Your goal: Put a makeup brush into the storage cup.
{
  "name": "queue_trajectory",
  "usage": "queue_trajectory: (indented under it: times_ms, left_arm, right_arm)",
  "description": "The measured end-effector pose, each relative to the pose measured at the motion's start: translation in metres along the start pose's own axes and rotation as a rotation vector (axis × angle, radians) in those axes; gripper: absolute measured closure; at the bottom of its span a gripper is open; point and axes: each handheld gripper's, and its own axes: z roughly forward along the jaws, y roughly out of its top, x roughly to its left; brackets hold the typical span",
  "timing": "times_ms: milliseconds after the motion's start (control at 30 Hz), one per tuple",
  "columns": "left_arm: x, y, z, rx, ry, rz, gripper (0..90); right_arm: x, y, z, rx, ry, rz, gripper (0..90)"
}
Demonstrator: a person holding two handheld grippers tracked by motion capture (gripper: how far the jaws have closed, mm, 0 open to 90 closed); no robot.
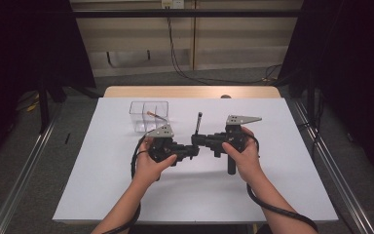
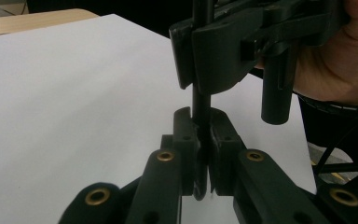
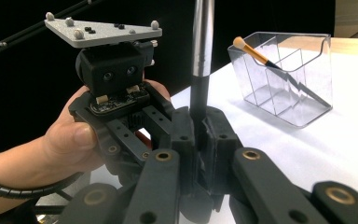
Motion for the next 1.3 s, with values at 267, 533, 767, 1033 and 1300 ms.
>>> queue_trajectory:
  times_ms: [267, 533, 767, 1033, 1300]
  left_arm:
    - [0.001, 0.002, -0.01, -0.033, -0.016, 0.013, 68.3]
    - [0.002, 0.002, -0.015, -0.058, -0.019, 0.031, 46.0]
    - [0.002, 0.005, -0.015, -0.073, -0.026, 0.038, 27.7]
    - [0.002, 0.013, -0.014, -0.096, -0.004, 0.063, 11.7]
    - [0.001, 0.022, -0.014, -0.112, -0.003, 0.069, 9.0]
  right_arm:
    - [0.0, 0.001, -0.004, 0.002, -0.019, -0.026, 84.6]
    - [-0.001, 0.001, -0.007, 0.008, -0.029, -0.04, 84.6]
    - [-0.001, 0.0, -0.007, 0.009, -0.024, -0.053, 84.6]
    - [-0.001, -0.001, -0.009, 0.012, -0.03, -0.066, 84.6]
    - [0.0, -0.003, -0.008, 0.01, -0.026, -0.071, 84.6]
